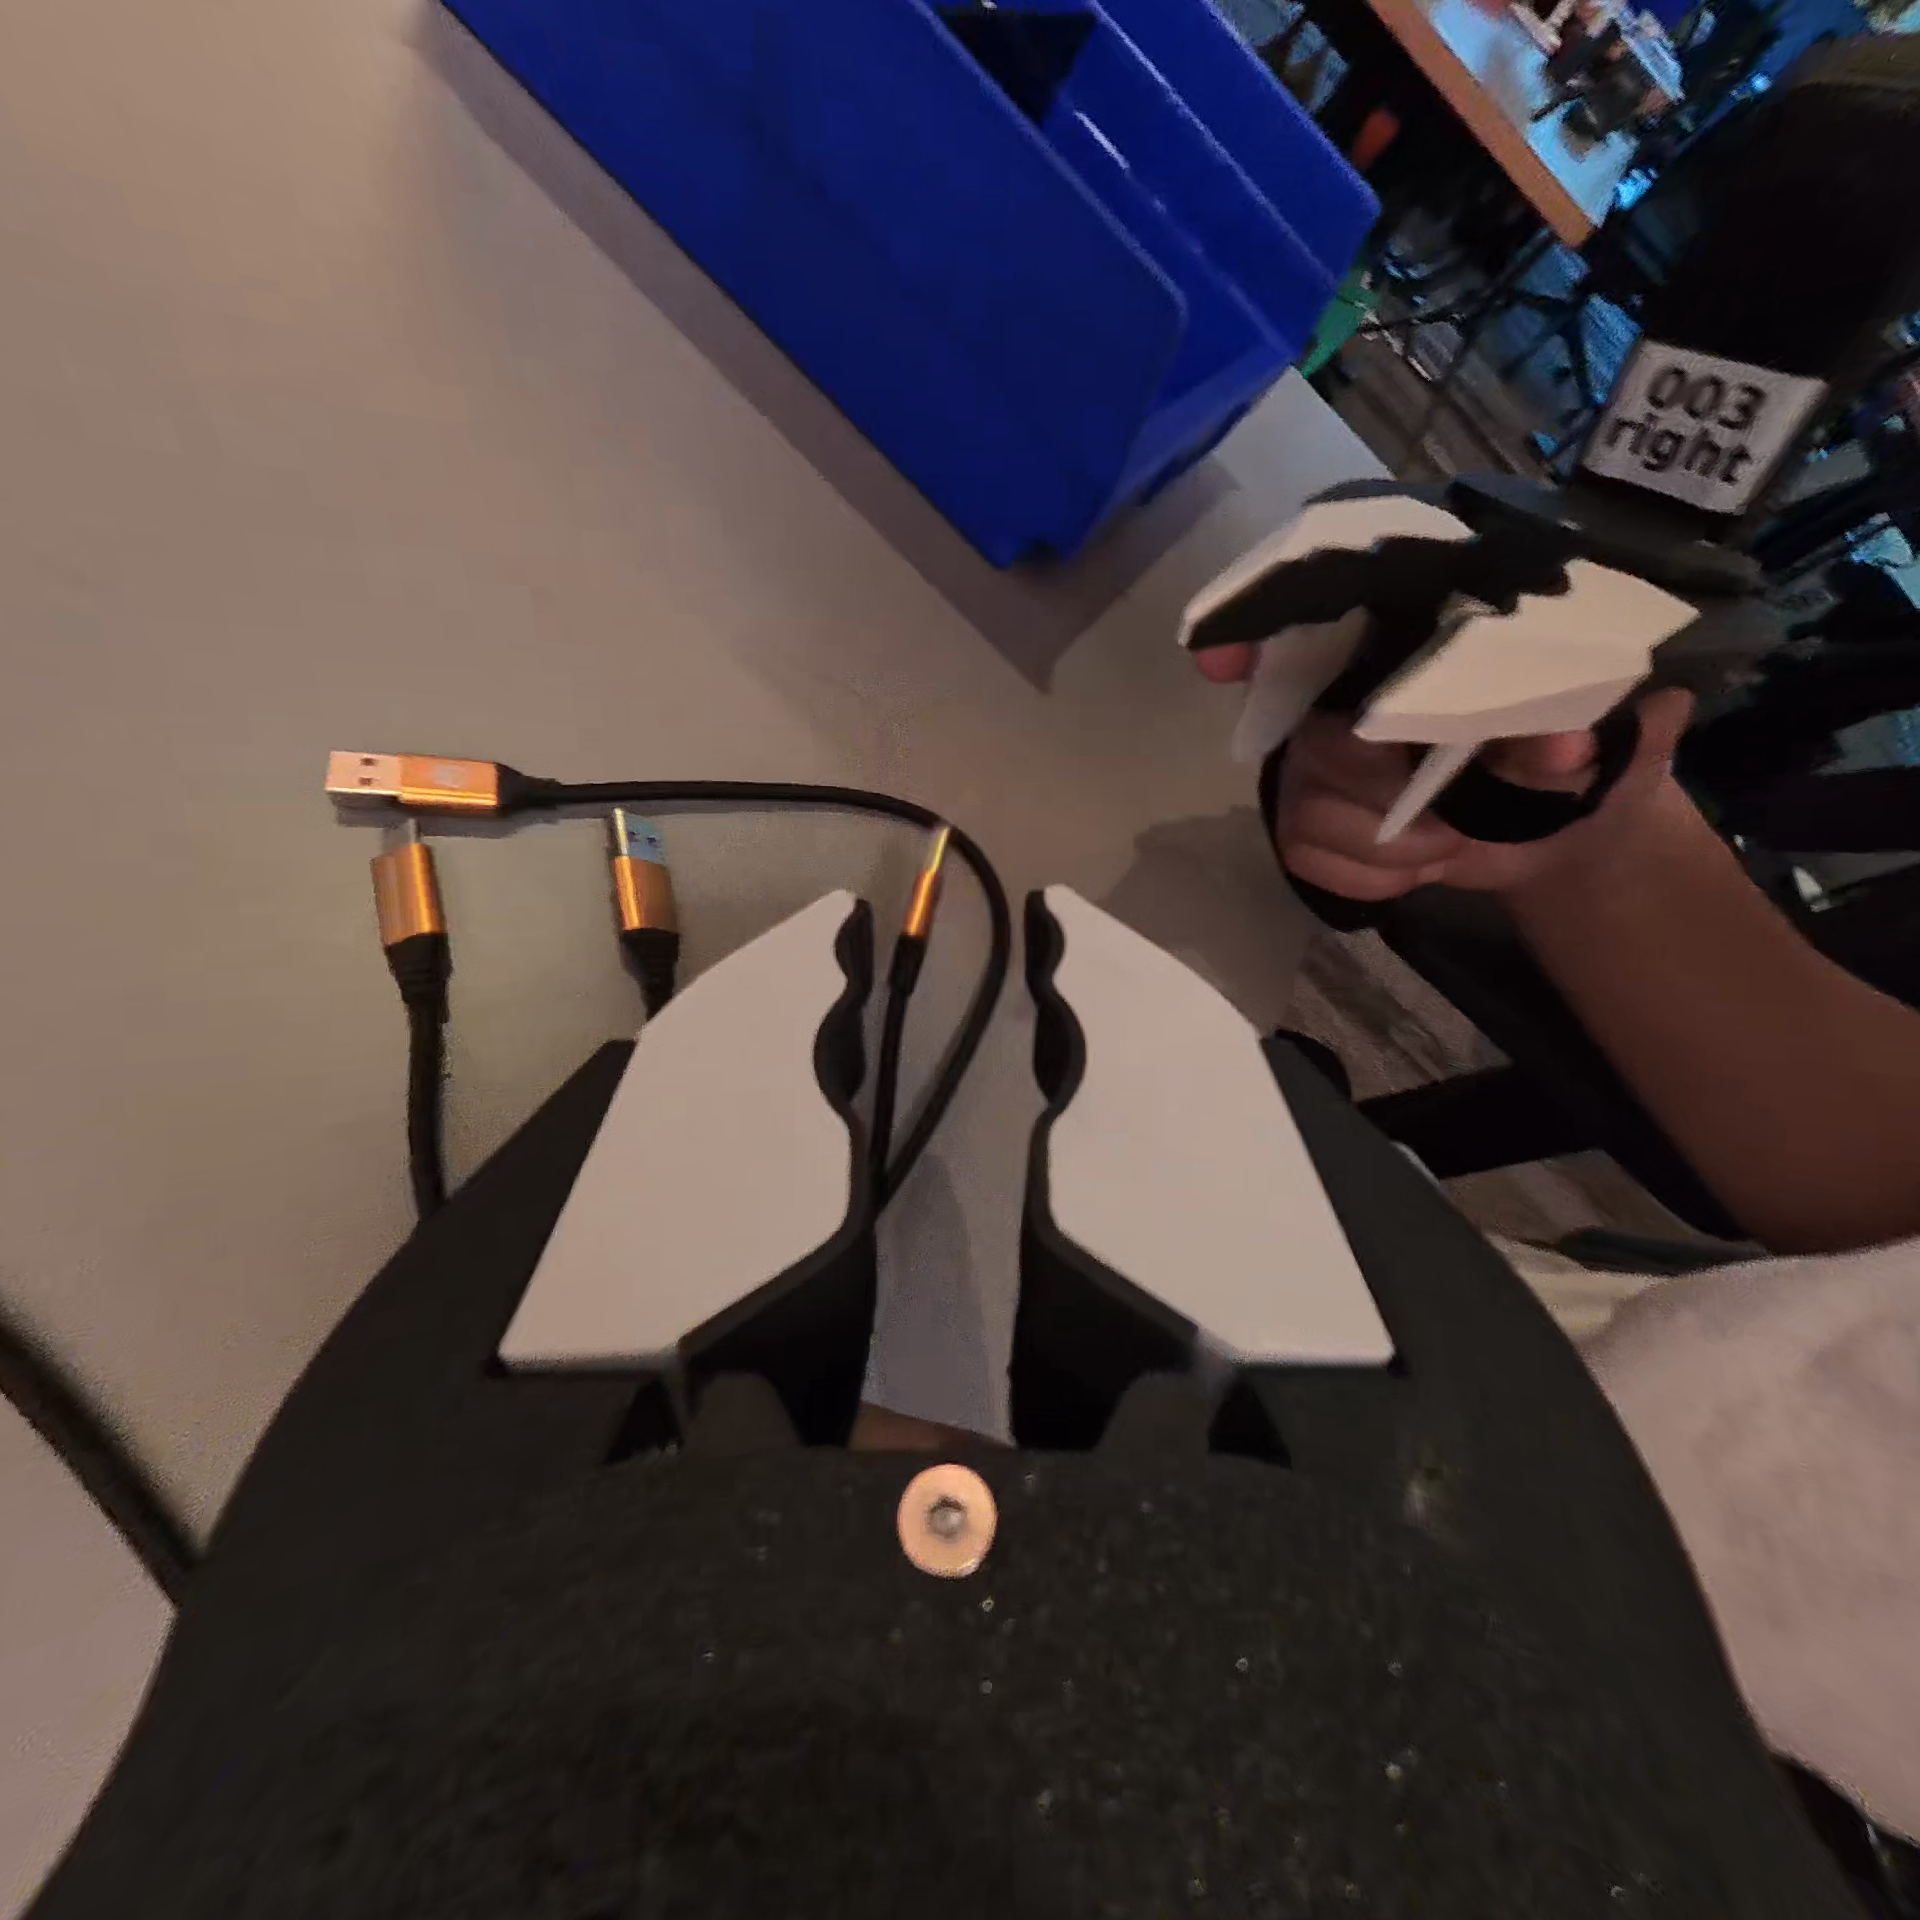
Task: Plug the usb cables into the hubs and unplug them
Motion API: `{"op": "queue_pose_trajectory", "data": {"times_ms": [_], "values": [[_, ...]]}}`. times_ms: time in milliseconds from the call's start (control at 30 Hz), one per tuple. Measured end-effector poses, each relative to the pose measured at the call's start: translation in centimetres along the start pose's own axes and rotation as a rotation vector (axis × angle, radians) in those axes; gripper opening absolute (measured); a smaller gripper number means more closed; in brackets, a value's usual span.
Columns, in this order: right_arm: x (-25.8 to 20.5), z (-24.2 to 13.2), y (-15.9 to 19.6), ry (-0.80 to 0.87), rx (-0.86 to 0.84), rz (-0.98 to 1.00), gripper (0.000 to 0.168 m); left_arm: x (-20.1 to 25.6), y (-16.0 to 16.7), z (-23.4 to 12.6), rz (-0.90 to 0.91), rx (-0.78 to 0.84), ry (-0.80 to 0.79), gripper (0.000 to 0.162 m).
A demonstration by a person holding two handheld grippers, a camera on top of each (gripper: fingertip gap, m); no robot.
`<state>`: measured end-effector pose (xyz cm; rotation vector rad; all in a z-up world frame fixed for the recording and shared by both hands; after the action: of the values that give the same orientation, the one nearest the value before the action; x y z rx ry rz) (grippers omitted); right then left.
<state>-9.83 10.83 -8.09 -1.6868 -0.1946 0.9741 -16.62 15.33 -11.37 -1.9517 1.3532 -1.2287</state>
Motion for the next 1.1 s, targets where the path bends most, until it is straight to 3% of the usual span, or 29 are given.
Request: {"op": "queue_pose_trajectory", "data": {"times_ms": [33, 133, 267, 400, 500, 567, 633, 700, 833, 1000, 1100], "values": [[0.0, 0.0, 0.0, -0.001, 0.0, 0.0, 0.031, 0.0, -0.1, -0.6, 0.03, 0.004, 0.002, 0.028], [0.0, 0.0, 0.0, 0.0, -0.002, -0.002, 0.031, -2.0, -1.6, -4.3, 0.142, 0.046, -0.085, 0.029], [0.0, 0.2, 0.1, -0.004, -0.004, 0.003, 0.031, -8.6, -5.4, -12.8, 0.25, 0.077, -0.305, 0.03], [-0.1, 0.6, 0.3, -0.014, -0.014, 0.008, 0.031, -17.4, -6.5, -19.8, 0.334, -0.148, -0.459, 0.034], [-0.1, 1.0, 0.5, -0.015, -0.025, 0.005, 0.031, -24.7, -6.5, -22.7, 0.466, -0.372, -0.58, 0.035], [0.0, 1.2, 0.6, -0.01, -0.03, 0.004, 0.031, -27.6, -5.9, -22.6, 0.566, -0.518, -0.517, 0.034], [0.3, 1.4, 0.6, -0.002, -0.032, 0.005, 0.031, -28.4, -5.1, -21.4, 0.665, -0.617, -0.355, 0.035], [0.5, 1.5, 0.6, 0.009, -0.029, 0.008, 0.031, -28.9, -5.1, -20.6, 0.721, -0.66, -0.248, 0.023], [1.3, 1.5, 0.7, 0.039, -0.028, 0.02, 0.031, -31.6, -5.6, -21.6, 0.709, -0.816, -0.218, 0.025], [2.5, 1.5, 0.7, 0.061, -0.031, 0.041, 0.031, -34.6, -1.2, -24.0, 0.69, -1.169, -0.129, 0.025], [3.1, 1.8, 0.6, 0.06, -0.033, 0.057, 0.031, -35.3, 0.7, -24.1, 0.676, -1.285, -0.078, 0.028]]}}
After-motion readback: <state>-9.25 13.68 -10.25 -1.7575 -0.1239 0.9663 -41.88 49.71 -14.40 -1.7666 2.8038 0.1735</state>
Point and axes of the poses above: each gripper's, where its closed fingertips meet, z out along the fingers, y out of its underside, x = y × z across the jaws, the point moved 2 cm from there along -z, back along the fingers, and after that the axes turned 3 degrees about z, right-handed, at the moved point
